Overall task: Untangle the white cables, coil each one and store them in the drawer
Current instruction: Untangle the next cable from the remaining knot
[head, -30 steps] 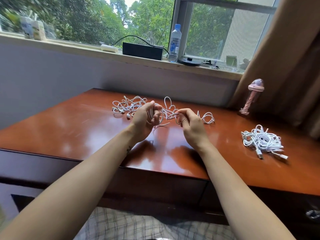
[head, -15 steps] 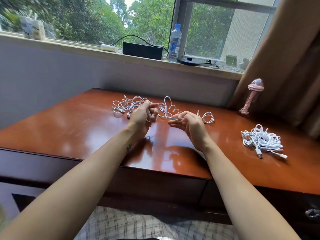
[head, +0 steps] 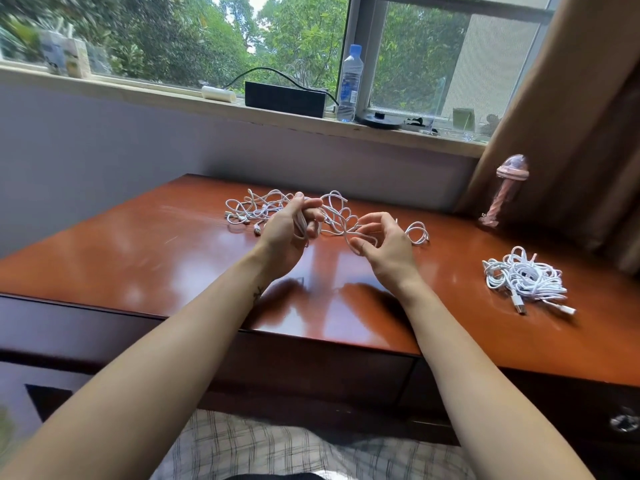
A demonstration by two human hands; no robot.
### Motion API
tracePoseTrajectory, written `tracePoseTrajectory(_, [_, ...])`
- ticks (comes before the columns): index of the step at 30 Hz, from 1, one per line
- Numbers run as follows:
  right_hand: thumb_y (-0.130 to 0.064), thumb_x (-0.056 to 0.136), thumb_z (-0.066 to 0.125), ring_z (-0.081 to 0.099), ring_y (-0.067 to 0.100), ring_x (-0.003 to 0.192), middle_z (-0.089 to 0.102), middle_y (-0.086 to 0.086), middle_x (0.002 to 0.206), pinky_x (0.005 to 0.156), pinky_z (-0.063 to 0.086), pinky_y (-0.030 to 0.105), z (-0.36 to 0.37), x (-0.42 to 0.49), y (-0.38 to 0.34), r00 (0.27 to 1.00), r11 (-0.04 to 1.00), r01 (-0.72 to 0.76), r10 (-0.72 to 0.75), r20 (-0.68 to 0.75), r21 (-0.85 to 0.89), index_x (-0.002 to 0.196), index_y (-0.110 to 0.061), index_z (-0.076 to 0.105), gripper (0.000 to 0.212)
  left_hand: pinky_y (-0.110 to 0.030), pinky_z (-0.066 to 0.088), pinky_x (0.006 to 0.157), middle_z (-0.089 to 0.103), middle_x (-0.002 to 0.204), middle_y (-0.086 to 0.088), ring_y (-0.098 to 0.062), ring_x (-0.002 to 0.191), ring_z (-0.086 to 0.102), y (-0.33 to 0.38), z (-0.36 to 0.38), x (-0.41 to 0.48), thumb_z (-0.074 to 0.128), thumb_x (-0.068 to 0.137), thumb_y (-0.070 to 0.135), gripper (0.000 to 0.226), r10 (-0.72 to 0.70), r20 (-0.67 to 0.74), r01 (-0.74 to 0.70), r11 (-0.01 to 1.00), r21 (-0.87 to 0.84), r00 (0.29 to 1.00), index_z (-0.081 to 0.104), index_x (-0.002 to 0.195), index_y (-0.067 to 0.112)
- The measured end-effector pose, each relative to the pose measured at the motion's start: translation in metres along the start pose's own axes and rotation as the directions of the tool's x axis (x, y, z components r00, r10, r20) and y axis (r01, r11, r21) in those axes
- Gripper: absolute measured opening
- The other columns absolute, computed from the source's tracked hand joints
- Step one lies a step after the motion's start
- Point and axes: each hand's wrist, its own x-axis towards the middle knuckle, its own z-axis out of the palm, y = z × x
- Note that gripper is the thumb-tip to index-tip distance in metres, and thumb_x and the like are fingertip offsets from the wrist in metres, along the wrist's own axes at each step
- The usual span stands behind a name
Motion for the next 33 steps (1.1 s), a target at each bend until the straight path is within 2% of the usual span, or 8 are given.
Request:
tracePoseTrajectory(4, [0.001,0.090,0.070,0.065,0.000,0.083,0.067,-0.007,0.090,0.075,0.054,0.018,-0.003,0.004,0.000,0.989,0.995,0.064,-0.073,-0.129,-0.079,0.111,-0.022,0.064,0.032,-0.018,0.036,0.045,0.059,0.058,0.001,-0.009,0.040,0.040,0.007,-0.002,0.002,0.033,0.111,0.025,0.038,0.026,-0.028,-0.029,0.996,-0.090,0.999,0.058,0.089,0.007])
tracePoseTrajectory(11, [0.003,0.095,0.064,0.069,0.014,0.062,0.067,0.006,0.094,0.067,0.060,0.039,-0.006,0.008,-0.004,0.949,0.915,-0.079,0.190,-0.252,0.396,0.104,-0.018,0.064,0.024,-0.017,0.034,0.041,0.061,0.056,0.003,-0.007,0.045,0.044,0.004,-0.004,0.007,0.032,0.111,0.025,0.039,0.046,-0.099,-0.055,0.995,-0.087,0.994,0.058,0.087,0.008])
tracePoseTrajectory(14, [0.003,0.095,0.065,0.067,0.012,0.060,0.068,0.003,0.092,0.059,0.055,0.030,-0.007,0.008,-0.006,0.941,0.832,-0.114,0.266,-0.211,0.542,0.104,-0.016,0.064,0.021,-0.017,0.035,0.043,0.067,0.062,0.001,-0.008,0.049,0.047,0.003,-0.006,0.010,0.033,0.111,0.028,0.039,0.049,-0.110,-0.059,0.995,-0.085,0.993,0.059,0.090,0.008])
tracePoseTrajectory(19, [0.003,0.097,0.062,0.064,0.015,0.069,0.068,0.000,0.088,0.045,0.045,0.020,-0.006,0.005,-0.007,0.960,0.906,-0.140,0.223,-0.170,0.400,0.099,-0.018,0.067,0.021,-0.015,0.044,0.052,0.076,0.082,-0.004,-0.010,0.060,0.053,0.003,-0.007,0.009,0.036,0.111,0.028,0.035,0.033,-0.082,-0.045,0.987,-0.152,0.996,0.060,0.098,0.007])
tracePoseTrajectory(23, [0.002,0.096,0.061,0.060,0.009,0.064,0.071,-0.007,0.086,0.056,0.048,0.018,-0.002,0.004,-0.003,0.994,0.985,-0.053,0.068,-0.091,0.164,0.095,-0.023,0.070,0.027,-0.021,0.052,0.062,0.077,0.097,-0.003,-0.010,0.062,0.061,0.002,-0.010,0.011,0.036,0.111,0.028,0.031,0.070,-0.067,-0.078,0.988,-0.131,0.995,0.058,0.106,0.008])
tracePoseTrajectory(27, [0.001,0.095,0.062,0.056,-0.004,0.063,0.073,-0.006,0.092,0.065,0.045,0.015,0.002,0.001,-0.001,0.997,1.000,0.003,-0.004,0.077,0.005,0.097,-0.023,0.071,0.026,-0.024,0.055,0.070,0.073,0.114,-0.007,-0.013,0.067,0.068,-0.004,-0.010,0.011,0.036,0.111,0.022,0.025,0.171,-0.068,-0.165,0.983,0.074,0.983,0.056,0.114,0.007])
tracePoseTrajectory(30, [-0.003,0.089,0.067,0.061,0.003,0.074,0.072,-0.009,0.088,0.073,0.050,0.021,0.004,0.001,0.002,0.986,0.998,0.024,-0.015,0.167,-0.050,0.094,-0.028,0.073,0.027,-0.021,0.055,0.077,0.066,0.124,-0.010,-0.012,0.079,0.069,-0.015,-0.008,0.010,0.038,0.110,0.011,0.021,0.258,0.010,-0.247,0.913,0.325,0.966,0.051,0.125,0.005])
tracePoseTrajectory(33, [-0.013,0.086,0.078,0.057,-0.002,0.066,0.073,-0.009,0.089,0.070,0.048,0.020,0.002,0.000,0.003,0.965,0.996,0.014,0.008,0.261,-0.083,0.098,-0.025,0.076,0.018,-0.022,0.054,0.088,0.060,0.131,-0.012,-0.015,0.094,0.066,-0.022,-0.008,0.010,0.035,0.108,0.001,0.024,0.275,0.103,-0.291,0.843,0.452,0.956,0.047,0.129,0.007])
